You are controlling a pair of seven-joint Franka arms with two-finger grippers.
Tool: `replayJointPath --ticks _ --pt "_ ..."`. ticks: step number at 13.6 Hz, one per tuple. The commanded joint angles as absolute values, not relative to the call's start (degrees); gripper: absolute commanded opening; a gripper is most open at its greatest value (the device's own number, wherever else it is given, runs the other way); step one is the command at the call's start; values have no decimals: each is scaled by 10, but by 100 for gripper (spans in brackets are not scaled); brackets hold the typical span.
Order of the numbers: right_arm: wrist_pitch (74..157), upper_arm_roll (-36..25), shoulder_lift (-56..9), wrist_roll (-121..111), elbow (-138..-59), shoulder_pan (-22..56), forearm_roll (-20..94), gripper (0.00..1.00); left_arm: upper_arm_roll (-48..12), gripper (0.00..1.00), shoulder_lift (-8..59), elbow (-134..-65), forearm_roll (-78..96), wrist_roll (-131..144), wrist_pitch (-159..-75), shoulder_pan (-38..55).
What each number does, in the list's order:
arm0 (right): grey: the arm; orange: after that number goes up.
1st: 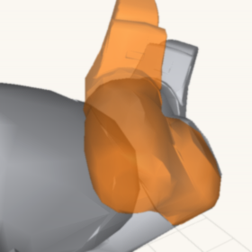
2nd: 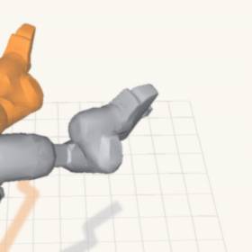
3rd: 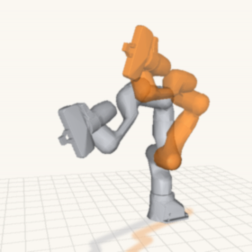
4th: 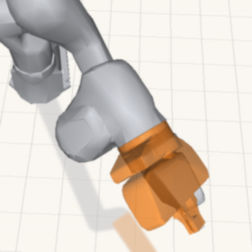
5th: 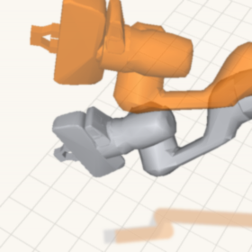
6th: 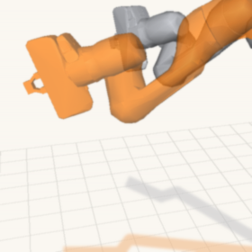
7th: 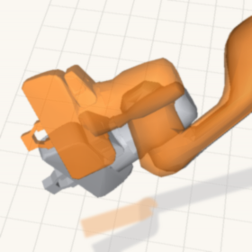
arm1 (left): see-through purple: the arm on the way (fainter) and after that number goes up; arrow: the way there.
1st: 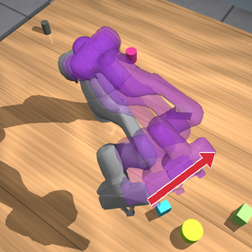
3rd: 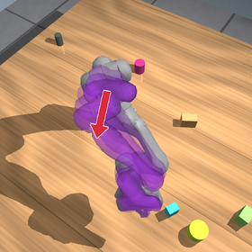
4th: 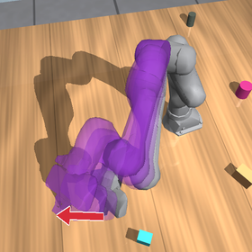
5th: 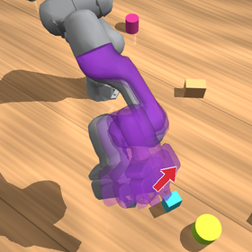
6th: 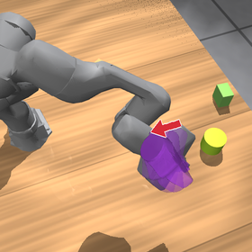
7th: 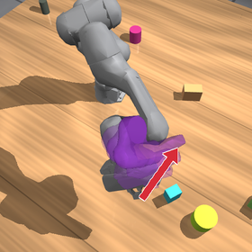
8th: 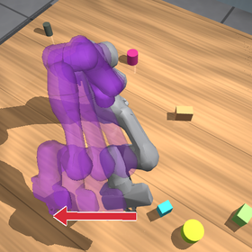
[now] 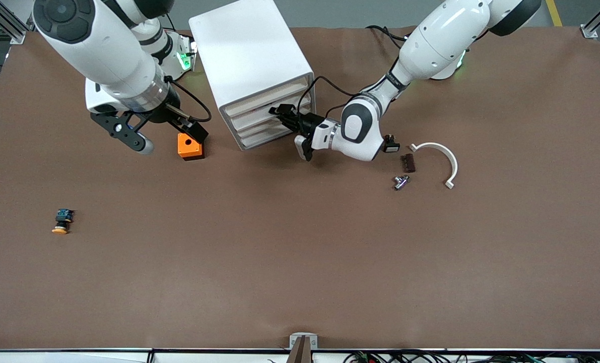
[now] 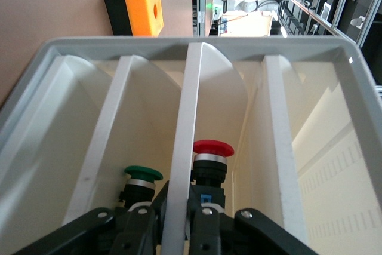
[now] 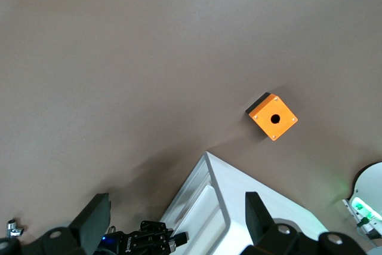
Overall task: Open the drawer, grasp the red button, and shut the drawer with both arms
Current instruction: 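Pull the drawer open with the left gripper while the right gripper reaches in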
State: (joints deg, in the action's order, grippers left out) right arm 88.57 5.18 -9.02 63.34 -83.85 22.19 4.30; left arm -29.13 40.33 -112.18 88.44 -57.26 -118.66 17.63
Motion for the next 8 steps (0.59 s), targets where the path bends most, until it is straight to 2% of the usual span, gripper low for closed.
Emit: replayJointPath --ticks 1,8 --pt "898 48 -102 674 -838 243 48 100 -288 0 391 -1115 895 -571 -1189 153" --pt "950 49 -126 765 -874 286 49 100 -226 2 393 -1086 893 -554 -1187 143"
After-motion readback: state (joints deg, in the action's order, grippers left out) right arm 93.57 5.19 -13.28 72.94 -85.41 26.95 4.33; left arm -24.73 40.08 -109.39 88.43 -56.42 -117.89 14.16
